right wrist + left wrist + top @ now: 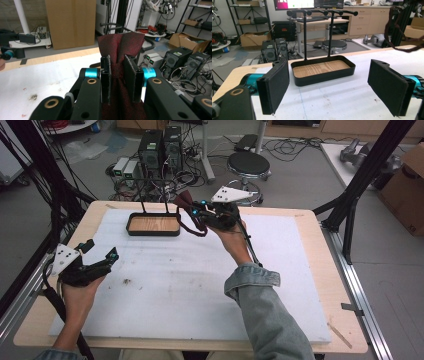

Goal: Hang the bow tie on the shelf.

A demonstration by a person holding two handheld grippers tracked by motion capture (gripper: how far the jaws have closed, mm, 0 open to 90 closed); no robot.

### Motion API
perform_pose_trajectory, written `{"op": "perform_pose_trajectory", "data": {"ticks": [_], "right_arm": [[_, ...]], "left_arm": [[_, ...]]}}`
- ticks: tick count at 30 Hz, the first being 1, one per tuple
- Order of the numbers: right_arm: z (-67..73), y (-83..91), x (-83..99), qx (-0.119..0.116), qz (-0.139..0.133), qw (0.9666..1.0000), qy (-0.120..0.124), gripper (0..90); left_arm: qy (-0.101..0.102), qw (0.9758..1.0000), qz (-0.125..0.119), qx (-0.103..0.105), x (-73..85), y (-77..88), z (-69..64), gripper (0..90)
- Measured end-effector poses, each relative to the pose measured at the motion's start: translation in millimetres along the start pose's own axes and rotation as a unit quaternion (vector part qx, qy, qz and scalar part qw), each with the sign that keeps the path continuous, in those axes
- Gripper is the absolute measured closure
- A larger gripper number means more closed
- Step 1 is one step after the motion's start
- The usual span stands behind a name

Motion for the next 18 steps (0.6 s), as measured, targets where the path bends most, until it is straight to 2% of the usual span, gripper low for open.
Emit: {"op": "perform_pose_trajectory", "data": {"ticks": [2, 7, 11, 13, 17, 18], "right_arm": [[-3.2, -0.1, -6.5, -0.006, -0.01, 0.9999, -0.005, 76.6], [-7.9, -5.9, -11.8, -0.011, -0.014, 0.9998, -0.012, 76.6], [-11.2, -19.2, -18.5, -0.013, -0.017, 0.9997, -0.01, 76.6], [-11.8, -21.4, -18.9, -0.013, -0.017, 0.9997, -0.011, 76.6], [-15.0, -40.0, -13.6, -0.012, -0.013, 0.9997, -0.017, 76.6], [-15.0, -40.0, -13.6, -0.012, -0.013, 0.9997, -0.017, 76.6]], "left_arm": [[0.0, 1.0, -0.001, 0.0, 0.1, 0.1, 0.0, 17.9], [0.001, 1.0, -0.002, 0.002, -0.1, -0.2, -0.2, 17.9], [-0.001, 1.0, -0.002, 0.003, -0.2, -0.8, -0.7, 17.9], [0.0, 1.0, -0.003, 0.004, -0.3, -1.0, -0.7, 17.9], [-0.001, 1.0, -0.002, 0.005, -0.3, -1.1, -1.0, 17.9], [-0.001, 1.0, -0.003, 0.005, -0.6, -1.2, -1.3, 17.9]]}}
Point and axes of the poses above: each handheld gripper's, and its own axes: y roughly backward along the jaws, x roughly out of its underside, z roughly to its left, the point moved 9 cm from there along -y, roughly forward along the jaws, and after that the axes turned 5 degrees about z, right-handed, at the moved point
